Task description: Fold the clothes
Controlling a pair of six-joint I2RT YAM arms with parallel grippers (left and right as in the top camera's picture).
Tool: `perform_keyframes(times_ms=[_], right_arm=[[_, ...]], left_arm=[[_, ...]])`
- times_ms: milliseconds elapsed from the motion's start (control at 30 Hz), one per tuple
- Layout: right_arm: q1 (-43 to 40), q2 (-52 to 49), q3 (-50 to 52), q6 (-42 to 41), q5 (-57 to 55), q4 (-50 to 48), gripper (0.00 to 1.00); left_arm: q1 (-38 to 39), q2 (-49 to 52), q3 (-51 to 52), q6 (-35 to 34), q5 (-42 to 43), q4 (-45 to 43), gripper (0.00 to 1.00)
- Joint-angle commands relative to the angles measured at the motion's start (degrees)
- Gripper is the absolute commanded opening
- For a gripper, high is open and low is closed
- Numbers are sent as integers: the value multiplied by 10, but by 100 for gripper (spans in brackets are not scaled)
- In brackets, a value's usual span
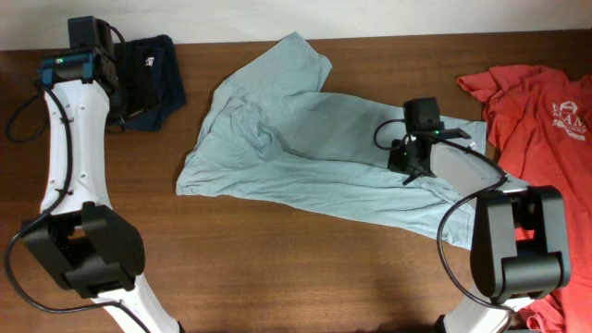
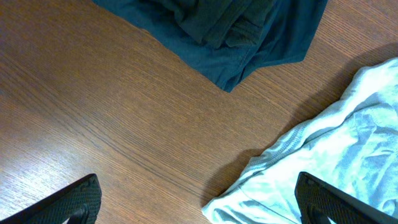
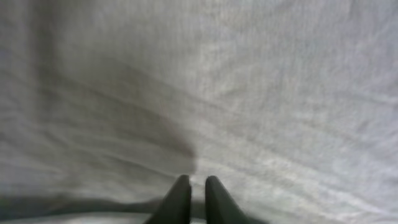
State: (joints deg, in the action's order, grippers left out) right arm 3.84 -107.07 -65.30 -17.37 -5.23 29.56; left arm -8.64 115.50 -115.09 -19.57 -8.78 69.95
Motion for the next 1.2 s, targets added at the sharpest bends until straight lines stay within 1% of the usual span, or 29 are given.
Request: perform_keyframes(times_ms=[0,100,233,367,400,433,467,567,667,767,1000,1167], right_arm=[[-16,3,-28,49,-21,26,17],[-29,13,-70,49,-20,102,17],[-47,32,-134,49,-14,245,17],[-55,37,-149,49,3,333,17],[-57,36,-146,49,5,348,14],[-58,35,-142,48,6,354,7],[-59,35,-136,45,7,356,4],[-59,35,-110,22,7,351,4],[-59,35,-80,16,7,326,4],[-59,35,-51,-6,7,295,4],[-59,34,3,-16,-22,224,4],[-69,34,30,-16,-45,195,4]], left_arm=[[1,-7,-5,-2,2,-1,99],[1,-7,-5,-2,2,-1,99],[1,-7,-5,-2,2,-1,99],[1,-7,-5,-2,2,-1,99],[1,-7,-5,-2,2,-1,99],[1,-7,-5,-2,2,-1,99],[1,-7,-5,-2,2,-1,99],[1,-7,-5,-2,2,-1,99],[1,-7,-5,-2,2,-1,99],[1,-7,-5,-2,2,-1,99],[1,-7,-5,-2,2,-1,99],[1,-7,-5,-2,2,-1,99]])
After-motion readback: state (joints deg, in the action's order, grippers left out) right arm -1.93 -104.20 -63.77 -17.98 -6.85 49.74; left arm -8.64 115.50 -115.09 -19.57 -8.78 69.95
